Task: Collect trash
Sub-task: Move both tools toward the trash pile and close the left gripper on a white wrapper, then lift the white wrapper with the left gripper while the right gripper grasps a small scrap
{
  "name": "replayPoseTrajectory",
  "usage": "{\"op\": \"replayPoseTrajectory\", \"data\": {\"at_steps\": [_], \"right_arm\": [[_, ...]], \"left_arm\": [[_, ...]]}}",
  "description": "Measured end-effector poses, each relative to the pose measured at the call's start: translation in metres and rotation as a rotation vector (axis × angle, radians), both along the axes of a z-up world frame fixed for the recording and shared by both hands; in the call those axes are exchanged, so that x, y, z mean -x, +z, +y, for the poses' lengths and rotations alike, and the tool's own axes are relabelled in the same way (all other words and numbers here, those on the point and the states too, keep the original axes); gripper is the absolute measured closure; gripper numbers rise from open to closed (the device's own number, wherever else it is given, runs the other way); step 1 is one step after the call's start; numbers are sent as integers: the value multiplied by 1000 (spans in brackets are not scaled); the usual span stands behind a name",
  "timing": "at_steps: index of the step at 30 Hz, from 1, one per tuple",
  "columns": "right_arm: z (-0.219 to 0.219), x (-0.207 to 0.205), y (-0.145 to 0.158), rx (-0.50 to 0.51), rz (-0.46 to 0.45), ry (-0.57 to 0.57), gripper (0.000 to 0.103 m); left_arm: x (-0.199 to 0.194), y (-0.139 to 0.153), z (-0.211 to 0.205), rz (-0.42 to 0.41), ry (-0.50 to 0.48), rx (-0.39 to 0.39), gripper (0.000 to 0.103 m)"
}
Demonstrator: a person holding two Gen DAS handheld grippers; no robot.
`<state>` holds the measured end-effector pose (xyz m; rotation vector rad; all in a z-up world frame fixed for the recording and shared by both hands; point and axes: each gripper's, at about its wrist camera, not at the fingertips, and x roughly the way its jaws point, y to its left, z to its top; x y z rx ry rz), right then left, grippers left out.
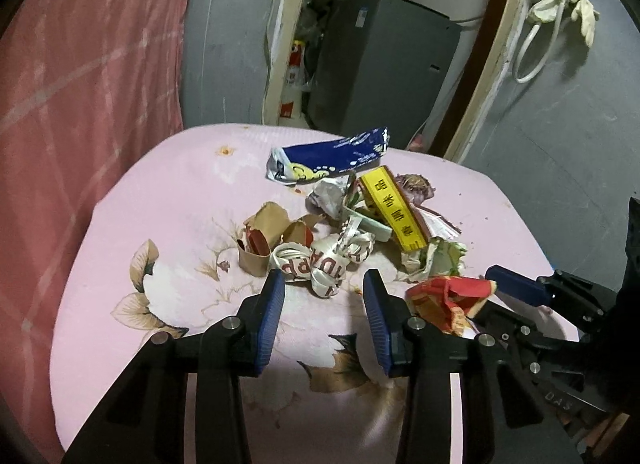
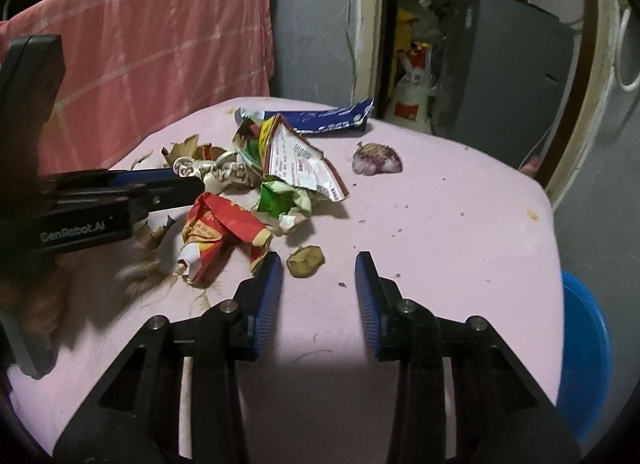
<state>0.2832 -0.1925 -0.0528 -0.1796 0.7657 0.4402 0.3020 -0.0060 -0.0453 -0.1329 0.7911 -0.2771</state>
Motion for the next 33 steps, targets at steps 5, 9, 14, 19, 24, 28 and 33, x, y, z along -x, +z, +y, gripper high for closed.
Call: {"op": "replayPoseTrajectory", "data": {"at_steps": [5, 9, 14, 19, 24, 28, 33], "right_arm": [[0, -3, -2, -19, 25, 13, 71], [2, -3, -3, -20, 29, 32, 80], [4, -4, -4, -28, 35, 50, 88], [2, -2, -4, -46, 29, 51, 90], [-3, 9, 1, -60, -10, 36, 90], [-9, 21, 9, -69, -58, 13, 90], [-25, 45, 24, -116, -169, -17, 90]], "left_arm": [[-7, -1, -1, 11, -3, 13, 68], [-12, -5, -1, 30, -3, 16, 85], [-14, -7, 3, 44, 8, 46, 88], [-9, -4, 2, 34, 12, 45, 91], [9, 4, 0, -14, 12, 43, 92], [29, 10, -7, -60, 3, 27, 93], [55, 23, -17, -141, -8, 29, 93]]}}
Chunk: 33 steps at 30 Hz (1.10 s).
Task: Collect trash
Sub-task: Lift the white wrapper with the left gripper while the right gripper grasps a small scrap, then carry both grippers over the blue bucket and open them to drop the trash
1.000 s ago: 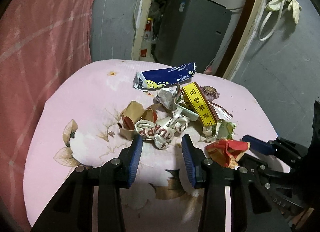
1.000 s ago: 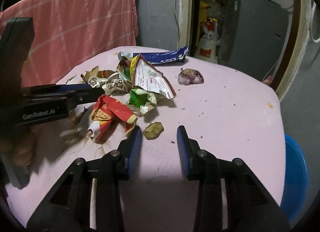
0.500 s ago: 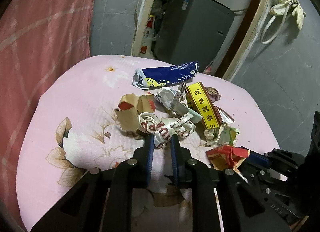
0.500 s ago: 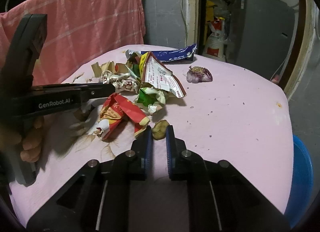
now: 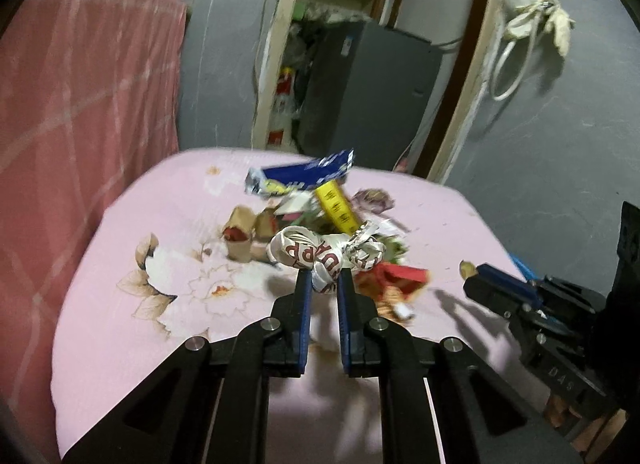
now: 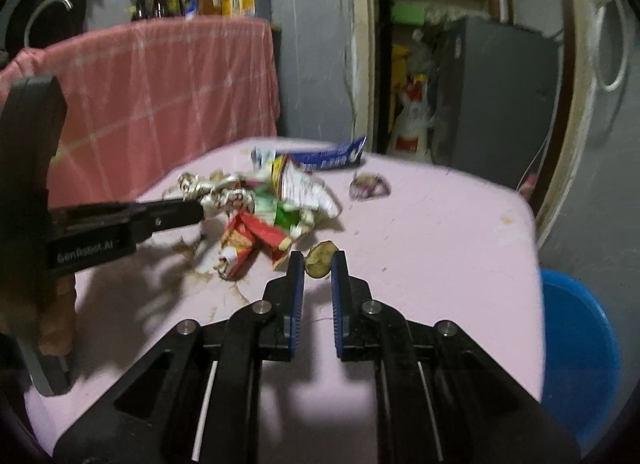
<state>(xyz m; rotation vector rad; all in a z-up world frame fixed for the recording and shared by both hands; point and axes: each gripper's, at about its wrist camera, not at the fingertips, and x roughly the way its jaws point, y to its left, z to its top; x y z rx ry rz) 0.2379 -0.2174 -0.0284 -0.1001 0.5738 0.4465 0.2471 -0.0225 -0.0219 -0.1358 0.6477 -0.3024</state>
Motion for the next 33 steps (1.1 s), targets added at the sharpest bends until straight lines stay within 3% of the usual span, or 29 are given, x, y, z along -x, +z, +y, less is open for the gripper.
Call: {"op": "replayPoseTrajectory", "data": {"at_steps": [13, 18, 23, 30, 33], "right_arm": [[-62, 68, 69, -34, -425, -185, 90], [-96, 79, 81, -5, -505, -282, 90], [-136, 77, 75, 4, -480, -376, 90], [-190, 63, 40, -44, -315, -494, 90], [-206, 58, 24, -57, -236, -516, 90]], "left_arm": [[40, 64, -79, -319, -93, 50, 93], [40, 77, -123, -372, -169, 77, 93], [25, 74, -168, -295, -253, 82, 93], [-19, 42, -237, -10, -355, 69, 93], [-32, 29, -258, 58, -379, 42, 93]]}}
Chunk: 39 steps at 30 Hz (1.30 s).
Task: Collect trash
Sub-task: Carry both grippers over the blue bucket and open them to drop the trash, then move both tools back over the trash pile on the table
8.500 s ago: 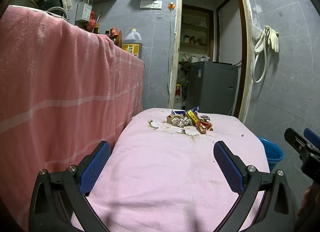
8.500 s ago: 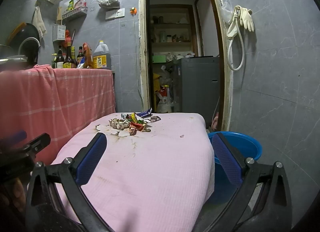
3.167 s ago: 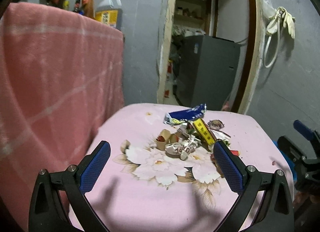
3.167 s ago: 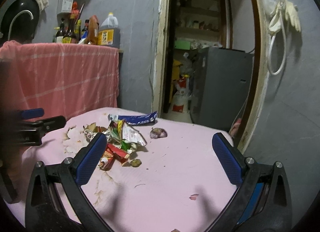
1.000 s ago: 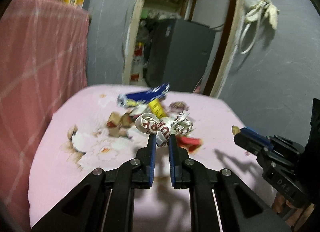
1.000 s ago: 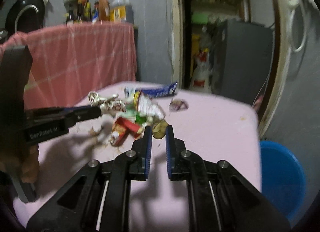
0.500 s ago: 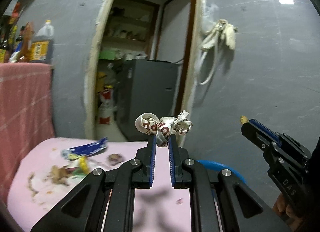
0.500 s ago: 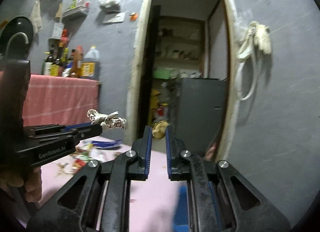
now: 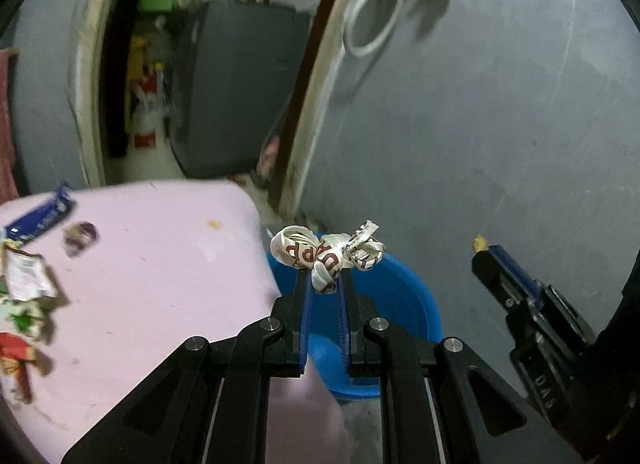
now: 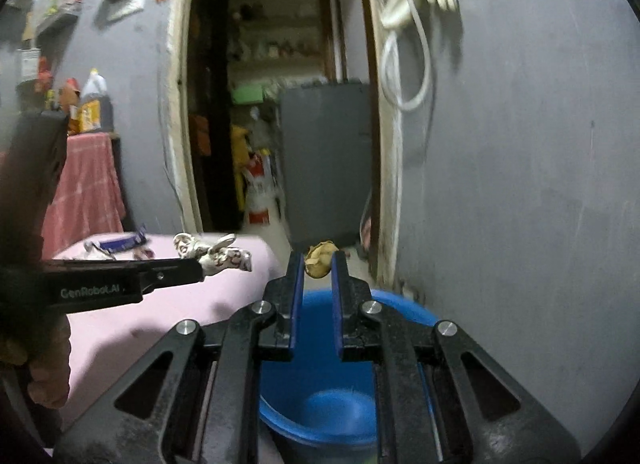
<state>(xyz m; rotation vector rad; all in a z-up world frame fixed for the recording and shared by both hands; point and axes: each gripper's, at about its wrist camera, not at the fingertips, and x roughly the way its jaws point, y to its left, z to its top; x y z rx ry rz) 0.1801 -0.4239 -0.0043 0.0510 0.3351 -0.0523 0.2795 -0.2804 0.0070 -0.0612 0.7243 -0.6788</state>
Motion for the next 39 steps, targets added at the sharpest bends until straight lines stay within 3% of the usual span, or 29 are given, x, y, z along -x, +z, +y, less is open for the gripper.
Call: {"op": "replayPoseTrajectory", "data": {"at_steps": [10, 15, 18, 24, 26, 30, 32, 37, 39], "right_arm": [[-27, -19, -33, -116, 162, -29, 89], [-32, -26, -40, -145, 200, -31, 87], [-34, -27, -41, -152, 206, -36, 79], [-31, -21, -29, -150, 171, -36, 61], [-26, -18, -21, -134, 143, -36, 55], [-16, -6, 1, -111, 71, -29, 40], [-9, -1, 12, -95, 37, -22, 32], [14, 11, 37, -63, -53, 6, 10], [25, 15, 46, -55, -88, 21, 3]], "left_arm": [[-40, -42, -36, 162, -46, -77, 92], [-37, -47, -40, 179, -53, -84, 84], [-37, -45, -33, 170, -51, -74, 78], [-17, -28, -8, 50, -28, -28, 60], [-12, -18, 1, 14, -10, -7, 48], [-2, 2, 35, -59, 67, 60, 36], [1, 13, 51, -89, 105, 77, 24], [14, 40, 97, -185, 225, 98, 4], [21, 49, 118, -231, 282, 103, 2]]}}
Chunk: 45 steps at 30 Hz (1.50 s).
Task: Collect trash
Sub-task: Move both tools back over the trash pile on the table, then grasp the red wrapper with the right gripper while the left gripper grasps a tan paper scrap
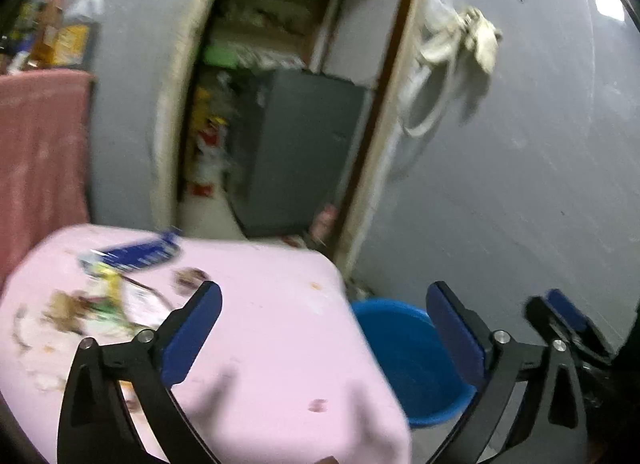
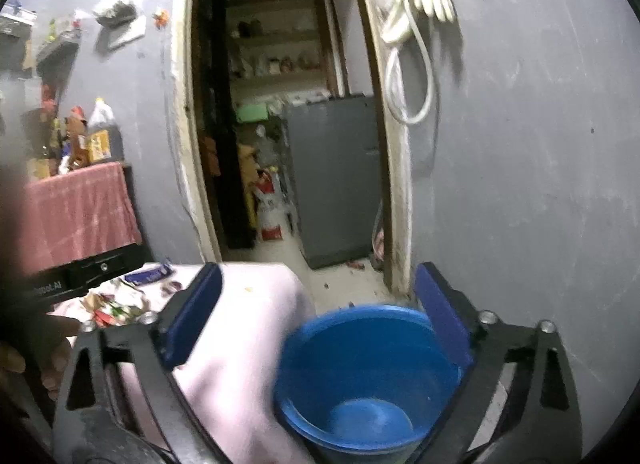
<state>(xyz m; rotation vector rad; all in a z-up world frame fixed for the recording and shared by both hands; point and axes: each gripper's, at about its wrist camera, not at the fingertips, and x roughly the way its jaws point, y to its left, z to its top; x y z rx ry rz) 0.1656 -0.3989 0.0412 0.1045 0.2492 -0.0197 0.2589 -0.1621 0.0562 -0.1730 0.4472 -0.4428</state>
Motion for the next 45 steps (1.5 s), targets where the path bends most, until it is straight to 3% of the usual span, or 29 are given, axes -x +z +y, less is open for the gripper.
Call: {"op": "replayPoseTrajectory", "data": {"at_steps": [6, 10, 21, 33, 39, 45], "right_arm": [[36, 9, 19, 17, -93, 52, 0], [61, 14, 24, 8, -143, 96, 0], [120, -1, 18, 0, -132, 208, 0], [169, -43, -22, 17, 59, 329, 0], [190, -67, -46, 41, 184, 400, 2], [206, -90, -64, 57, 312, 460, 17]], "left_arm": [[22, 17, 49, -72, 110, -14, 2], [38, 12, 69, -106, 165, -28, 2], [48, -8, 144, -84, 308, -52, 2], [24, -54, 198, 82, 368, -38, 2], [8, -68, 205, 139, 362, -79, 2], [-14, -81, 213, 213, 326, -72, 8]]}}
